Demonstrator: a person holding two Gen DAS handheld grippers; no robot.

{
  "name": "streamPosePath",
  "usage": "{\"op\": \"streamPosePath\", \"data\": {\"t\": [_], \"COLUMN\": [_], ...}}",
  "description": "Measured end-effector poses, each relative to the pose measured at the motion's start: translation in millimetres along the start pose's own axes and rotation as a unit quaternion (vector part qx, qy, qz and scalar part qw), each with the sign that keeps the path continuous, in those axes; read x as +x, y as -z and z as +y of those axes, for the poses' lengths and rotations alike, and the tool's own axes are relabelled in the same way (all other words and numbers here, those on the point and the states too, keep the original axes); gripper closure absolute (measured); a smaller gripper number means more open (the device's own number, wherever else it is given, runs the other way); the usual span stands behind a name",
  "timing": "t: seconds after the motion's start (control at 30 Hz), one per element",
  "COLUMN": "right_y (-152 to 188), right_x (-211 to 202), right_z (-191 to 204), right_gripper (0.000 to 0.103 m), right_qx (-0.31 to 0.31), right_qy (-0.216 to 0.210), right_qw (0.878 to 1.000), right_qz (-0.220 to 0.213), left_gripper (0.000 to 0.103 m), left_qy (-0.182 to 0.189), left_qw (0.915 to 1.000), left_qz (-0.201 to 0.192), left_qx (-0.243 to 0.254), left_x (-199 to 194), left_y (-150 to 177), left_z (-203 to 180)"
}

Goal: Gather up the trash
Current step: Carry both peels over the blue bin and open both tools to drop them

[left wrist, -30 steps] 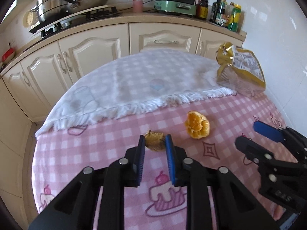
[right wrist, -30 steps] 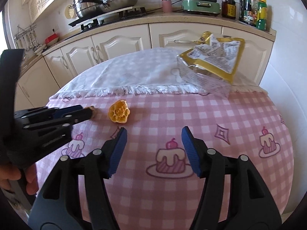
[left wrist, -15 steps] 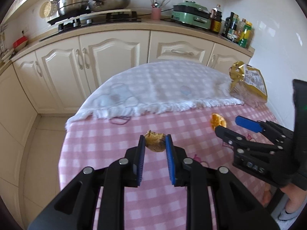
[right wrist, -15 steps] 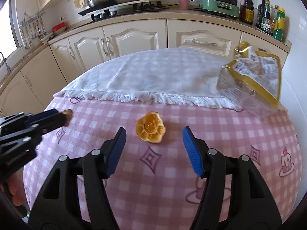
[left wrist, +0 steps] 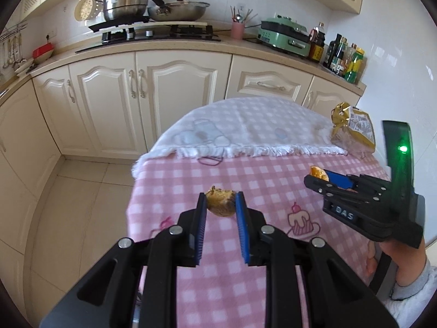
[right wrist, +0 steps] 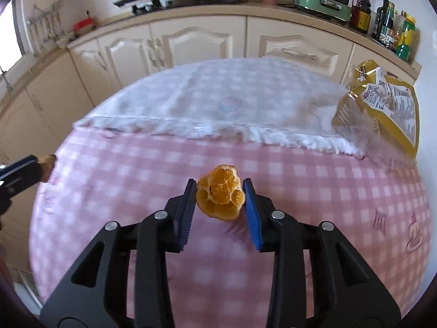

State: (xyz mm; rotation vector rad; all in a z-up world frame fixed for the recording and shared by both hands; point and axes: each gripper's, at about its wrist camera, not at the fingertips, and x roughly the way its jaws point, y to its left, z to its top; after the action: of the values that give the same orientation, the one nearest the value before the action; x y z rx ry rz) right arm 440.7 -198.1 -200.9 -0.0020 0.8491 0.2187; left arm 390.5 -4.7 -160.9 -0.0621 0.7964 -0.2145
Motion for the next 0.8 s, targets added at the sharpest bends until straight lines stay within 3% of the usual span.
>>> {"op": "streamPosePath", "data": {"t": [0.2, 0.4, 0.63, 0.8], "right_y": [7, 21, 45, 57], "right_x": [-46, -70, -48, -18], "right_z": [73, 166, 269, 311], "right_gripper": [0.069, 0.069, 0.069, 0.069], "right_qx": [-0.035, -0.086, -0.145, -0.159], "right_qy": [-0.079, -0.165, -0.212, -0.221], "right_qw": [0.996, 0.982, 0.967, 0.962], "right_qz": [-0.032, -0.034, 0.006, 0.035], "left_gripper": [0.083, 0.082, 0.082, 0.082], "left_qy": [-0.009, -0.043, -0.082, -0.096], "left_qw": [0.9998, 0.9971, 0.9896, 0.9830], "left_qz": [-0.013, -0.008, 0.010, 0.042], "left_qx": [-0.014, -0.062, -0.118, -0.150], "left_x": [-37, -74, -96, -79], "left_y": [20, 61, 109, 138], "left_z": [26, 92, 172, 217]}}
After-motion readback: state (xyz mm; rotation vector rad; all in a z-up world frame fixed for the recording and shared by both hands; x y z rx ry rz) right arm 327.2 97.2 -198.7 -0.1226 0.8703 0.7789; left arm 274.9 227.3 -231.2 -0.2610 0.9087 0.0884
